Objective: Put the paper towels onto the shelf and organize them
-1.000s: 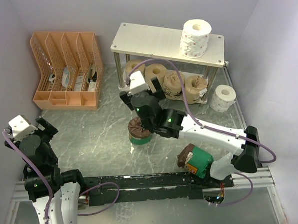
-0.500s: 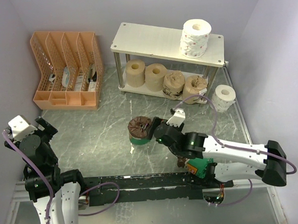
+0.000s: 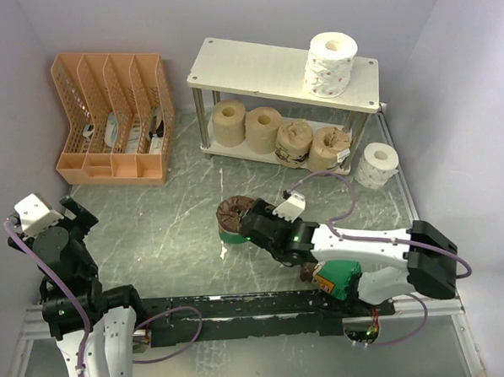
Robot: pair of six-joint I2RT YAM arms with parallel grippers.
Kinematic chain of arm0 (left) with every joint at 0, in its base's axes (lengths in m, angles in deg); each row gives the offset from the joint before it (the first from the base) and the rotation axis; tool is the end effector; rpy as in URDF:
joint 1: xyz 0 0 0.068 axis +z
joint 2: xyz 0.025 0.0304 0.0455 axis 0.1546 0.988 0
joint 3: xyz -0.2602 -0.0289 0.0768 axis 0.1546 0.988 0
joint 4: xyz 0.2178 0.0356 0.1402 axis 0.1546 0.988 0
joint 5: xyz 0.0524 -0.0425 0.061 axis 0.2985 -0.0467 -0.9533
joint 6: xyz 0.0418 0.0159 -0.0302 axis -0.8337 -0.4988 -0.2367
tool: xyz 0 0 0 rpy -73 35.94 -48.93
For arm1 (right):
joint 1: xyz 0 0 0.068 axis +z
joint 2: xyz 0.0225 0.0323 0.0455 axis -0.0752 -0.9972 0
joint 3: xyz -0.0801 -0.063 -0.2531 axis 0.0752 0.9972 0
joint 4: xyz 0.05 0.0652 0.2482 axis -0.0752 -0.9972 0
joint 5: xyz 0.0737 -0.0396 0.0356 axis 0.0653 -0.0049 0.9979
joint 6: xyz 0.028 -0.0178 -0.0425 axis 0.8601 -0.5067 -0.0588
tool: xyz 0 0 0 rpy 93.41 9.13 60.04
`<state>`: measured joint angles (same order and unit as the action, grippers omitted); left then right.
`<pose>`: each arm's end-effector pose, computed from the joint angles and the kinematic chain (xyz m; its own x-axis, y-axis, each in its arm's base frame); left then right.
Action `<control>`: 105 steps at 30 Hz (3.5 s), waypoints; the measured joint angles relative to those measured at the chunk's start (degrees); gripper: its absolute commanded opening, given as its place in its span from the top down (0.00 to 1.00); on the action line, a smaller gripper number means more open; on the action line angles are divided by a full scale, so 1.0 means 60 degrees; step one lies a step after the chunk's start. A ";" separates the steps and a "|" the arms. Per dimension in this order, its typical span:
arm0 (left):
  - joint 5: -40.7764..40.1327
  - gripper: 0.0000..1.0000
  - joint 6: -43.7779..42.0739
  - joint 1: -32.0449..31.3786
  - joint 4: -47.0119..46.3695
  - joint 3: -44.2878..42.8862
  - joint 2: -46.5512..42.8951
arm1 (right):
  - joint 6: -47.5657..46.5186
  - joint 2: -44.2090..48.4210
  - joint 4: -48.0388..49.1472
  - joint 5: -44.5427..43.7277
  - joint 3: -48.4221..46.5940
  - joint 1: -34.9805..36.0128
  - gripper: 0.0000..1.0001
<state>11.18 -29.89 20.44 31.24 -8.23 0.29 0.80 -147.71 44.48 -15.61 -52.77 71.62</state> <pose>0.0568 0.0283 0.3489 0.0323 -0.1788 -0.9834 -0.6313 0.7591 -0.1588 0.1186 0.2220 0.2199 -0.5709 0.5555 -0.6046 0.2481 0.8187 0.5179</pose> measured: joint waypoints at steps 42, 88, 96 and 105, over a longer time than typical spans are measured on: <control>0.0084 0.06 -0.0004 0.0000 0.0004 0.0000 0.0007 | -0.0823 -0.2240 0.2677 0.0616 -0.0914 -0.0142 0.51; 0.0087 0.06 -0.0011 0.0007 0.0000 0.0000 0.0007 | -0.6586 -0.4564 0.1424 0.1231 -1.3078 -0.3195 1.00; 0.0087 0.06 -0.0073 0.0025 0.0004 0.0000 0.0007 | -0.6754 -0.6532 0.1286 0.1639 -1.5329 -0.4350 1.00; 0.0084 0.06 -0.0076 0.0044 0.0004 0.0000 0.0022 | -0.6750 -0.7155 0.1184 0.1738 -1.5220 -0.4892 0.88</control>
<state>11.68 -30.35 20.71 31.26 -8.23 0.42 -39.70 -190.63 51.58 -5.19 -144.09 42.26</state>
